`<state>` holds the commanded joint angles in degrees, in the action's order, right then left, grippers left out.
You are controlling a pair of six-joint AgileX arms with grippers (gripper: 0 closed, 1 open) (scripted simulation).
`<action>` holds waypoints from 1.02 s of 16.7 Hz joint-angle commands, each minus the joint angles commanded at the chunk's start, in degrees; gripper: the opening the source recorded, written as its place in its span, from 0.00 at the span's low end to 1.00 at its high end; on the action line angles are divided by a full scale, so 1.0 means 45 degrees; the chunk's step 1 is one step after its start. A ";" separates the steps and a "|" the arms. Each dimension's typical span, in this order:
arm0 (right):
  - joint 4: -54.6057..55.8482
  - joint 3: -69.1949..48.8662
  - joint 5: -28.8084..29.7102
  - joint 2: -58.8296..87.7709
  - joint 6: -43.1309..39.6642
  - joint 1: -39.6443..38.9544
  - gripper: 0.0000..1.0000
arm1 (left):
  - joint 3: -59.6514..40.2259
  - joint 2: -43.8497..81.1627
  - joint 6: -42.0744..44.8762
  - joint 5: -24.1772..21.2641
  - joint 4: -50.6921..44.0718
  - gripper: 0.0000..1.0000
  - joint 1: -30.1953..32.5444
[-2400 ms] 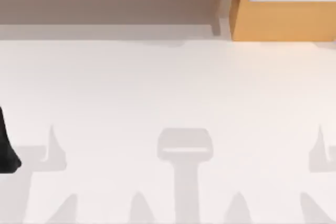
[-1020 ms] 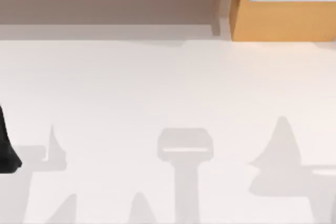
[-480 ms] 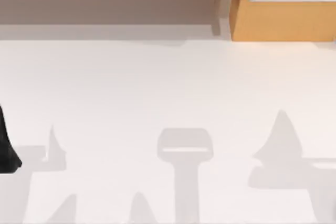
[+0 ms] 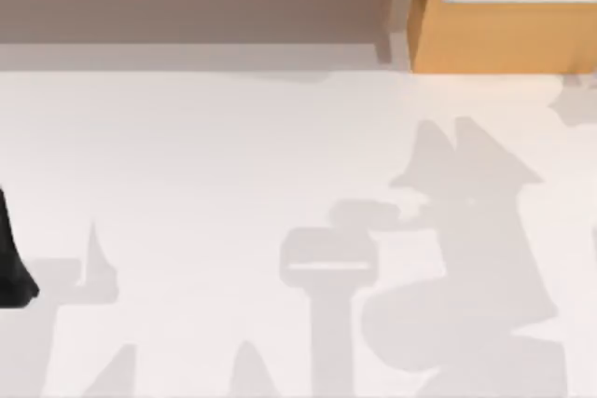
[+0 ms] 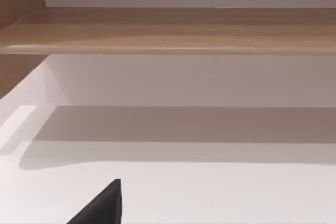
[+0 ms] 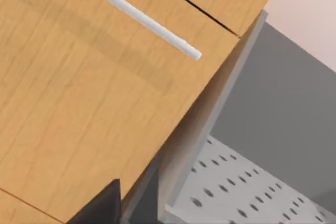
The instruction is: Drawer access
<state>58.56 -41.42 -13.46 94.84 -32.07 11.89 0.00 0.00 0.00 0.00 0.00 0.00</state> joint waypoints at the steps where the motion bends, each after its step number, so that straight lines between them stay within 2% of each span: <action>1: 0.0322 -0.0291 0.0619 0.0616 -0.1336 -0.0636 1.00 | 0.0000 0.0000 0.0000 0.0000 0.0000 1.00 0.0000; 5: 0.1614 -0.1411 0.2907 0.3286 -0.6615 -0.2811 1.00 | 0.0000 0.0000 0.0000 0.0000 0.0000 1.00 0.0000; 9: 0.2686 -0.2304 0.4683 0.5734 -1.0570 -0.4224 1.00 | 0.0000 0.0000 0.0000 0.0000 0.0000 1.00 0.0000; 13: 0.3269 -0.2772 0.5608 0.7172 -1.2525 -0.4836 1.00 | 0.0000 0.0000 0.0000 0.0000 0.0000 1.00 0.0000; 17: 0.3332 -0.2820 0.5693 0.7326 -1.2708 -0.4890 1.00 | 0.0000 0.0000 0.0000 0.0000 0.0000 1.00 0.0000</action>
<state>73.56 -54.11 12.16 127.80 -89.26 -10.12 0.00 0.00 0.00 0.00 0.00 0.00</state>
